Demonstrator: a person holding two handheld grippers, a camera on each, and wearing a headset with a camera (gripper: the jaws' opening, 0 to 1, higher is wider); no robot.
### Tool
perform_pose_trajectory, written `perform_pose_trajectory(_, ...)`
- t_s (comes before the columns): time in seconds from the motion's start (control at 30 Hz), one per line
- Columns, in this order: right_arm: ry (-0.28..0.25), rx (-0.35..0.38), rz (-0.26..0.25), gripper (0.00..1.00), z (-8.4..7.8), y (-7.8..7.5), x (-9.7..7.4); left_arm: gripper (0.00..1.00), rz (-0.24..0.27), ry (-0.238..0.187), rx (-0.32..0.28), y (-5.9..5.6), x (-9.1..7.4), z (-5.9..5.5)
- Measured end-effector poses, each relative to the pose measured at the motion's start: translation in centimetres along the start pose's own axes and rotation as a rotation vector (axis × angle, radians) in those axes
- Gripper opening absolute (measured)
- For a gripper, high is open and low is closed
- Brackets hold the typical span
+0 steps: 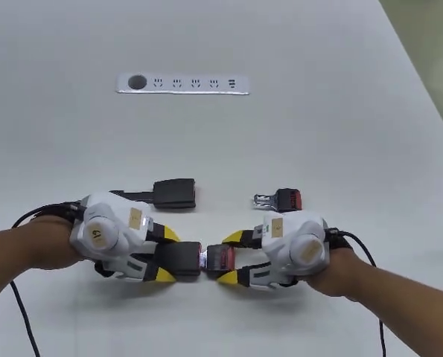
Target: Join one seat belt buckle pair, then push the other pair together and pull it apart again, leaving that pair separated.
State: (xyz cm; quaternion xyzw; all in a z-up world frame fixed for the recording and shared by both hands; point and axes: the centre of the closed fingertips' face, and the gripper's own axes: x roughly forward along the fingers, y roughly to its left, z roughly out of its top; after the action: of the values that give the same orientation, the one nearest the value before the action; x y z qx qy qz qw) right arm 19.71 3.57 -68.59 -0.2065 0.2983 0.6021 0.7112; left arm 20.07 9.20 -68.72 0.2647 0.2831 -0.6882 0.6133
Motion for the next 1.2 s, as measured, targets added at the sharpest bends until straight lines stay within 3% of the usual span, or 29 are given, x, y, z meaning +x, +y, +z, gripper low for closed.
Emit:
perform_pose_trajectory(0.17, -0.02, 0.017, 0.003, 0.32, -0.1, -0.1, 0.0, 0.34, 0.009, 0.016, 0.014, 0.0, 0.1, -0.1)
perform_pose_trajectory(0.63, 0.019, 0.001, -0.016, 0.34, -0.1, -0.2, 0.0, 0.35, 0.033, 0.09, 0.009, 0.0, 0.3, 0.0)
perform_pose_trajectory(0.73, 0.033, 0.003, -0.035, 0.35, -0.2, -0.2, 0.3, 0.4, 0.047, 0.099, 0.057, 0.3, 0.3, 0.1)
perform_pose_trajectory(0.77, 0.041, 0.005, -0.068, 0.38, -0.4, -0.6, 0.5, 0.45, 0.075, 0.108, 0.037, 0.8, 0.2, 0.1)
perform_pose_trajectory(0.83, 0.044, 0.027, -0.059, 0.45, -0.4, -0.3, 0.5, 0.5, 0.101, 0.123, -0.047, 1.3, 0.1, -0.4)
perform_pose_trajectory(0.93, 0.0, 0.064, -0.099, 0.62, 0.3, -0.8, 0.3, 0.56, 0.131, 0.122, -0.028, 1.5, -0.1, -0.2)
perform_pose_trajectory(0.97, -0.037, 0.071, -0.129, 0.69, 0.9, -1.3, 0.0, 0.58, 0.124, 0.134, -0.014, 1.2, -0.3, -0.4)
perform_pose_trajectory(1.03, -0.061, 0.105, -0.157, 0.75, 1.5, -1.5, -0.7, 0.63, 0.117, 0.133, -0.024, 0.7, -0.5, -0.4)
perform_pose_trajectory(1.1, -0.096, 0.122, -0.182, 0.78, 2.1, -1.9, -1.3, 0.62, 0.116, 0.108, 0.034, 0.2, -1.0, 0.0)
perform_pose_trajectory(1.2, -0.092, 0.138, -0.215, 0.83, 1.8, -2.9, -1.7, 0.63, 0.176, 0.132, -0.037, 0.9, -1.9, -0.2)
